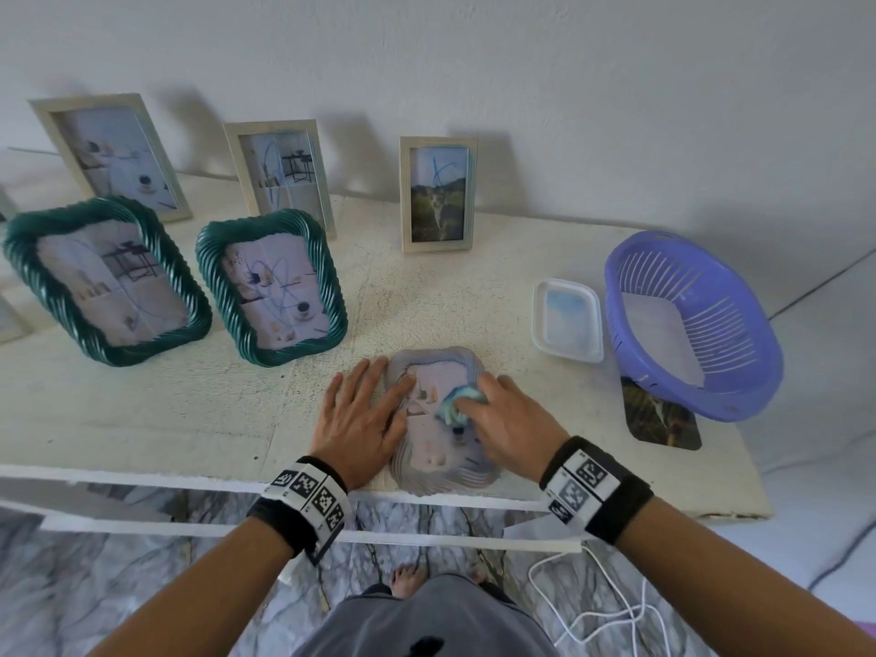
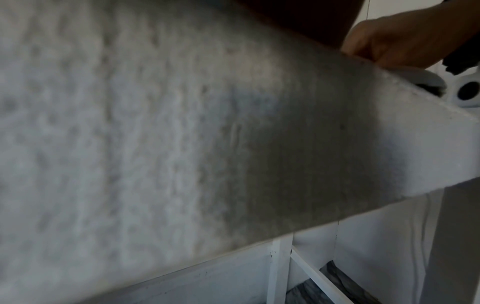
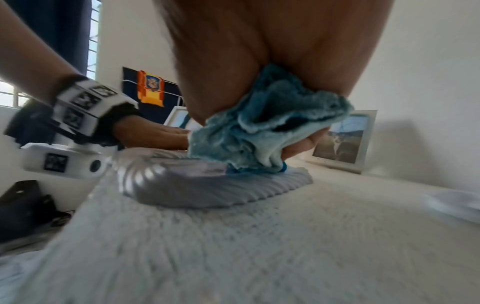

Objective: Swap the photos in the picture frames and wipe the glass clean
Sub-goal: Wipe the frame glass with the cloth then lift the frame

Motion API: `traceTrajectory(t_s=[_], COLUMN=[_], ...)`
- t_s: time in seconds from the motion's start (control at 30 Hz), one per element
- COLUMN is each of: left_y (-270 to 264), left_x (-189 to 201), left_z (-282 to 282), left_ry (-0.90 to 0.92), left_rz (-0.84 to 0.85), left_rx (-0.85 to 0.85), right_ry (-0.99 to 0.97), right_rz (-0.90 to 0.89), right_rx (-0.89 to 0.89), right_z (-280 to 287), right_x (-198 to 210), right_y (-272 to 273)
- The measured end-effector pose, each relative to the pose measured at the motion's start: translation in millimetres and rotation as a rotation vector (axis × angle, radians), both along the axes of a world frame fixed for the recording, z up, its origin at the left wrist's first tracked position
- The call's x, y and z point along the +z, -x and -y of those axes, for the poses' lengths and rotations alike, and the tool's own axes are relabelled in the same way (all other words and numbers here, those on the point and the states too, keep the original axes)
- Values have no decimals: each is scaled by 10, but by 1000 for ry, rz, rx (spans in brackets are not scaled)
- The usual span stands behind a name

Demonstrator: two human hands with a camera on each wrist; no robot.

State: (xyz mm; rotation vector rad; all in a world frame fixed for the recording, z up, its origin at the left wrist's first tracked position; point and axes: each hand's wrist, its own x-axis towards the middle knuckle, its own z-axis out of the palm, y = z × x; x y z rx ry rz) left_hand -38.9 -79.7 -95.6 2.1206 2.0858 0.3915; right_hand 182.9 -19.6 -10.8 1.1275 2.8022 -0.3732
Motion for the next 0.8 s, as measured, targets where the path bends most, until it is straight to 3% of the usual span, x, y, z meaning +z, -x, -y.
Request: traceTrajectory(t_s=[0.1, 0.27, 0.47, 0.67, 0.8], left_y=[-5, -2, 0, 1, -7], left_x=[9, -7, 5, -12, 18], left_z=[18, 15, 4, 16, 4], left_ry=[-7, 0, 7, 17, 26], left_rz=[-4, -7, -9, -12, -15], left_rx=[3, 4, -3, 1, -21], right_ry=[4, 116, -10, 111, 48], right_rz=[-33, -66, 9, 31, -1], right_rx=[-35, 168, 2, 175, 80], right_z=[35, 369, -63, 250, -94], right_x=[-30, -44, 4, 51, 12], right_y=[49, -107, -40, -181, -23])
